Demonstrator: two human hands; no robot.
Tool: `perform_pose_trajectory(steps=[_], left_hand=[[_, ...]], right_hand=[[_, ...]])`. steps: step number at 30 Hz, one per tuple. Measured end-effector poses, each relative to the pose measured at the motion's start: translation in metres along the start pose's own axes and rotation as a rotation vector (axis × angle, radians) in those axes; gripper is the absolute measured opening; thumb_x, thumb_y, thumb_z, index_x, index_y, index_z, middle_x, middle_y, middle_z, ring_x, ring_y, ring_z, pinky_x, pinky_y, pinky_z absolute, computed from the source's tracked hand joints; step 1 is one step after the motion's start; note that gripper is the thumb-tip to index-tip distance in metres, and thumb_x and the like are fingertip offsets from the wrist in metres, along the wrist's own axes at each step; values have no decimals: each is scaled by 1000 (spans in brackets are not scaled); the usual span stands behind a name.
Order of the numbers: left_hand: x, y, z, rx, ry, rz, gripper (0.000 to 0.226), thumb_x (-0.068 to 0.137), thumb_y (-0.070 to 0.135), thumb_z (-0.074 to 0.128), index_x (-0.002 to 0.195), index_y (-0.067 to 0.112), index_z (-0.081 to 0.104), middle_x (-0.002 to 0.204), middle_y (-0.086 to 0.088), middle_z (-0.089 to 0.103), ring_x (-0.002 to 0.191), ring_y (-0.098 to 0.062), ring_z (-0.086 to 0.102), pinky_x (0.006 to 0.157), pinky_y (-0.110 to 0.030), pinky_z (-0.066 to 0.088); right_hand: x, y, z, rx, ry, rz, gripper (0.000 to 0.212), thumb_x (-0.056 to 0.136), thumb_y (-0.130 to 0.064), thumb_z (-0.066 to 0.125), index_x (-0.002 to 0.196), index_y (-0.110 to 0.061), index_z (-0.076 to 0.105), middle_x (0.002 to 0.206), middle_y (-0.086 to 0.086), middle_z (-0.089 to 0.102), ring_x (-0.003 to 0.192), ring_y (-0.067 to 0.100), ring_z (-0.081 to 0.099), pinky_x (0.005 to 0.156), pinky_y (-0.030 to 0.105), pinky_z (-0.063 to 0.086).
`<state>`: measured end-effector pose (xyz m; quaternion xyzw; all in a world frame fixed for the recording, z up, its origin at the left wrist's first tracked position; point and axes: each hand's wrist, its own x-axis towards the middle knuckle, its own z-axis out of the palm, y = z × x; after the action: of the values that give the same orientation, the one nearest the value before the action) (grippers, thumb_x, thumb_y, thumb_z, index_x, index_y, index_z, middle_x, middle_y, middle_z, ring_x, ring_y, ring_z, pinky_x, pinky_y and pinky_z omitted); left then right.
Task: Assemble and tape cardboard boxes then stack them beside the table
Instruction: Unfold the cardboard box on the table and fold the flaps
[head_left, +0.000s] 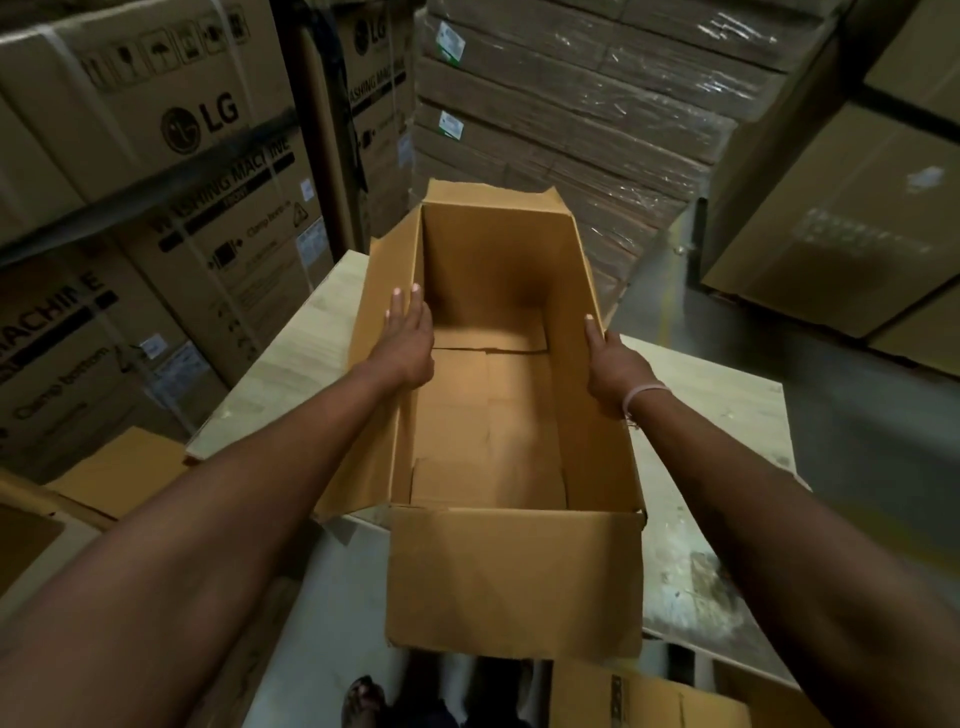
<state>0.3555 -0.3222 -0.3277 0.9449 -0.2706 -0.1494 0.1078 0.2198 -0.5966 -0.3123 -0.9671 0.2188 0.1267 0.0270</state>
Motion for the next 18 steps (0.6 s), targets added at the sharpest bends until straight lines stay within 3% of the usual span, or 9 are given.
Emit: perform_pose_trajectory(steps=[5,8,13,15,18], left_hand=[[-25,-3,14,84,17,23,86,102,11,53,163,0,-8,166,-17,-33,153,-40,-28,128,-48,-1],[-32,-4,15,108,7,32,91,102,19,55,164,3,-9,165,-16,-34,152,-40,-32,126,-49,-7],[-39,-12,15,136,112,161,83,104,41,50,165,10,4,169,-21,-21,152,-40,-32,123,-55,-17],[-47,-13,16,58,162,245,72,108,38,45,165,10,13,172,-20,-8,156,-35,-22,125,-49,-14],[-56,-7,16,7,155,279,68,110,38,41,166,11,13,173,-17,1,160,-30,-11,128,-44,-8]], right_hand=[[-25,5,14,0,3,6,88,101,-6,51,167,-22,-4,156,20,35,103,37,66,84,46,59],[-39,5,15,80,56,-7,80,106,-15,47,167,-25,-3,156,19,36,102,37,65,85,47,58],[-72,13,23,283,170,-108,68,112,-42,38,167,-25,2,171,11,21,133,45,53,112,55,45],[-93,19,26,420,163,-117,65,113,-45,34,168,-25,6,173,7,21,148,38,40,120,50,35],[-116,28,23,555,130,-95,60,113,-41,35,167,-27,14,170,5,29,152,33,35,123,48,30]])
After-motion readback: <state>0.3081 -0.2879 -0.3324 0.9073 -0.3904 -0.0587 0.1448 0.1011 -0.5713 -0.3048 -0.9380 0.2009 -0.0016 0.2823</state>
